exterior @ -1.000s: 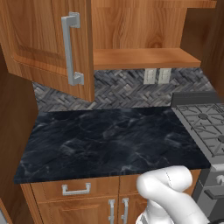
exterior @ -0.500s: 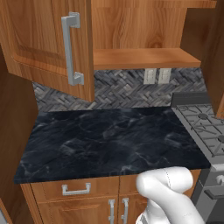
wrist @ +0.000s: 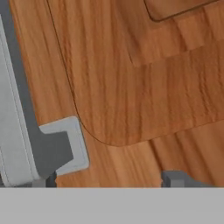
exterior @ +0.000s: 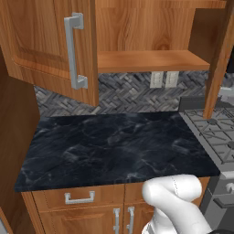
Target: Open the cabinet and move the ladle to the pot. Then close the cabinet.
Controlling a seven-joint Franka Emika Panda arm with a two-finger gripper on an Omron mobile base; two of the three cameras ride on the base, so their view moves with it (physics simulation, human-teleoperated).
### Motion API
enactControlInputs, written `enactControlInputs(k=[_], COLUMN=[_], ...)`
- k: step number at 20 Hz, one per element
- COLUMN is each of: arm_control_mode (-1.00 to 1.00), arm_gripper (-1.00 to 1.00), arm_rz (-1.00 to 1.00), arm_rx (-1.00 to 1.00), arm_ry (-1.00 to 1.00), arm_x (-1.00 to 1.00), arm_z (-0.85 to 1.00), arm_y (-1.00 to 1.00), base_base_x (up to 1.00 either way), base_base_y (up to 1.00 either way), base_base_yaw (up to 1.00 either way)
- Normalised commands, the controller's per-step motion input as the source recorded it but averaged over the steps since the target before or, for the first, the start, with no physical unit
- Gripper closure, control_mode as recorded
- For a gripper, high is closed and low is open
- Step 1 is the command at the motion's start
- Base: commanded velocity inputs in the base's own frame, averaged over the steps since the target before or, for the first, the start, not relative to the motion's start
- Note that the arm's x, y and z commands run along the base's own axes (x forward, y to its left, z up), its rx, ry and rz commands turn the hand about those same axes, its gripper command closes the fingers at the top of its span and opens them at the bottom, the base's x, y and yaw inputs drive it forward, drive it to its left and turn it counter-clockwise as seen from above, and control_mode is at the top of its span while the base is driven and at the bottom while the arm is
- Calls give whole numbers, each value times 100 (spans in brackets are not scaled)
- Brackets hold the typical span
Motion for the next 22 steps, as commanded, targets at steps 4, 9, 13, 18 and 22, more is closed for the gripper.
enactControlInputs(k=[4,9,13,18,22], arm_control_mode=[-100,-100,-100,-100,-100], arm_gripper=[-100,-100,-100,-100,-100], arm_rz=[0,0,0,0,0], arm_rx=[0,0,0,0,0], arm_ry=[-1,0,0,0,0], arm_x=[34,38,47,50,51], arm_z=[0,0,0,0,0], arm_y=[16,8,2,0,0], base_base_x=[0,0,0,0,0], base_base_y=[0,0,0,0,0], base_base_yaw=[0,0,0,0,0])
